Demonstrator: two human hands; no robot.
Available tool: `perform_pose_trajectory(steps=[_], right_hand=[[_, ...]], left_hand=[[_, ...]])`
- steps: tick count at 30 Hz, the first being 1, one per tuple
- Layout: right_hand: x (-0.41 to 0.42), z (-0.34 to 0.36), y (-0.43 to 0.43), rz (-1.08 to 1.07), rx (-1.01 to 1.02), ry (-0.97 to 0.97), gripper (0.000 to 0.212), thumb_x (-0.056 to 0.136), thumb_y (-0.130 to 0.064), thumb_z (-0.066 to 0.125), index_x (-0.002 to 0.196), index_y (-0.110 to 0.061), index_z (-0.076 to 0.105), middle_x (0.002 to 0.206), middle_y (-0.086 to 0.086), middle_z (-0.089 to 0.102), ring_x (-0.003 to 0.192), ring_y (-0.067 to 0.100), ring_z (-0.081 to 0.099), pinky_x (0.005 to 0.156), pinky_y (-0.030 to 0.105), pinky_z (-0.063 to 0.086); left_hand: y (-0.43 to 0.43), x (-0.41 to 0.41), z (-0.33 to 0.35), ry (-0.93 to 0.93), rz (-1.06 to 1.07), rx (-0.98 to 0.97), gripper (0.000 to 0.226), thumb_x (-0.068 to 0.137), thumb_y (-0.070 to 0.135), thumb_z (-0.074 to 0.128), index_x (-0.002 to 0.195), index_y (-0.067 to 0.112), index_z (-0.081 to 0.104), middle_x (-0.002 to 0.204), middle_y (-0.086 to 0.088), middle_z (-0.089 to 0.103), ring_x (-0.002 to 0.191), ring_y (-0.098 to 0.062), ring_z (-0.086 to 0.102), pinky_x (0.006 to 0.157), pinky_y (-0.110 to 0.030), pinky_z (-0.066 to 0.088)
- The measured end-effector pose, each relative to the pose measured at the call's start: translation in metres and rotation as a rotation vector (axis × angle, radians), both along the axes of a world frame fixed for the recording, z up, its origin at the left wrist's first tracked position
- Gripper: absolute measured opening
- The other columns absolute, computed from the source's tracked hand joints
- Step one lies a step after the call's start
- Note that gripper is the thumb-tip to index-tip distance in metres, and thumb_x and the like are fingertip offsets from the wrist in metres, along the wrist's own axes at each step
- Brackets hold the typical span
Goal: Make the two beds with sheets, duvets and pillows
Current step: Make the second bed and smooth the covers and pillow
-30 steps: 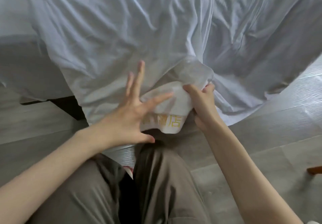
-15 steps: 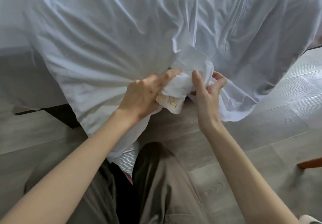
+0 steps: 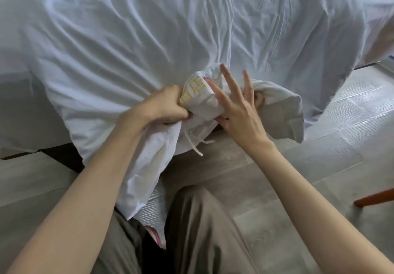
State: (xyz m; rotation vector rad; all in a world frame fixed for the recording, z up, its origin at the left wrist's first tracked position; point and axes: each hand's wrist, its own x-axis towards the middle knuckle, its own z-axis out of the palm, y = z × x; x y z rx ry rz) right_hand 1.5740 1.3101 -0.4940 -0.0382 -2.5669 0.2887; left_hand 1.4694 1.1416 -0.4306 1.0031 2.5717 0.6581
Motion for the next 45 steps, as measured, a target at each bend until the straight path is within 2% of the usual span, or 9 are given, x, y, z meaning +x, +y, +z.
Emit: perform_pose_trajectory(steps=[5,8,13,19,23,26,30,34,45], right_hand=[[-0.024,0.002,0.012,-0.065,0.178,-0.097,0.084,0.076,-0.006,0.069,0.137,-0.050,0.030,0.140,-0.004,0.043,0.102,0.033,0.046,0.076,0.044,0.026],[-0.032,0.003,0.015,-0.066,0.199,-0.075,0.076,0.074,-0.006,0.069,0.131,-0.047,0.040,0.139,-0.002,0.043,0.100,0.034,0.047,0.077,0.045,0.030],[-0.045,0.011,0.022,-0.041,0.245,-0.048,0.061,0.078,-0.008,0.070,0.126,-0.040,0.051,0.144,-0.008,0.043,0.093,0.033,0.050,0.074,0.044,0.031],[-0.056,0.013,0.024,-0.027,0.211,-0.040,0.059,0.075,-0.009,0.073,0.114,-0.040,0.040,0.130,-0.004,0.053,0.087,0.032,0.054,0.072,0.041,0.027],[-0.056,0.010,0.020,-0.064,0.198,-0.074,0.060,0.078,-0.012,0.073,0.121,-0.045,0.047,0.132,-0.004,0.049,0.091,0.030,0.053,0.075,0.043,0.030],[-0.055,0.011,0.016,-0.089,0.193,-0.099,0.057,0.085,-0.015,0.067,0.130,-0.045,0.049,0.136,-0.002,0.045,0.098,0.031,0.052,0.078,0.042,0.026],[-0.053,0.011,0.015,-0.086,0.155,-0.108,0.057,0.088,-0.015,0.063,0.134,-0.045,0.047,0.139,-0.001,0.042,0.103,0.032,0.049,0.082,0.044,0.027],[-0.052,0.010,0.016,-0.088,0.119,-0.103,0.055,0.086,-0.017,0.063,0.131,-0.045,0.049,0.139,-0.004,0.043,0.101,0.032,0.049,0.082,0.043,0.025],[-0.011,0.011,0.002,0.092,-0.350,-0.071,0.060,0.080,-0.030,0.053,0.137,-0.039,0.036,0.157,-0.003,0.020,0.141,0.020,0.019,0.104,0.045,0.012]], left_hand=[[-0.001,0.000,-0.009,0.025,0.099,-0.040,0.035,0.059,0.044,0.059,0.074,0.013,0.055,0.081,-0.010,0.065,0.087,-0.034,0.063,0.064,-0.029,0.038],[0.000,0.011,-0.020,0.104,0.216,0.081,0.038,0.073,0.031,0.072,0.103,0.012,0.058,0.101,-0.010,0.065,0.098,-0.032,0.061,0.072,-0.031,0.041],[0.004,0.055,-0.046,0.989,0.147,0.223,0.053,0.071,0.008,0.063,0.121,0.009,0.046,0.117,-0.014,0.042,0.098,-0.032,0.042,0.079,-0.042,0.033],[-0.009,0.063,-0.108,1.015,-0.231,-0.566,0.079,0.069,0.038,0.072,0.141,0.017,0.047,0.141,-0.007,0.050,0.124,-0.027,0.037,0.099,-0.039,0.024],[-0.023,0.044,-0.100,1.148,-0.276,-0.650,0.072,0.078,0.006,0.017,0.142,0.019,0.049,0.141,-0.003,0.052,0.128,-0.019,0.047,0.098,-0.035,0.024],[-0.034,0.027,-0.094,1.247,-0.304,-0.728,0.068,0.073,0.006,0.026,0.128,0.019,0.064,0.135,0.002,0.057,0.118,-0.020,0.041,0.086,-0.032,0.029],[-0.036,0.015,-0.095,1.297,-0.367,-0.484,0.025,0.076,0.002,0.053,0.085,0.012,0.074,0.108,-0.005,0.066,0.100,-0.023,0.045,0.079,-0.034,0.034],[-0.037,0.025,-0.087,1.325,-0.333,-0.048,0.024,0.090,-0.005,0.048,0.085,0.008,0.068,0.094,-0.004,0.061,0.091,-0.023,0.054,0.077,-0.034,0.039],[-0.034,0.040,-0.021,0.905,0.087,0.261,0.012,0.090,-0.005,0.062,0.086,0.005,0.056,0.151,-0.020,0.037,0.141,-0.043,0.030,0.108,-0.050,0.040]])
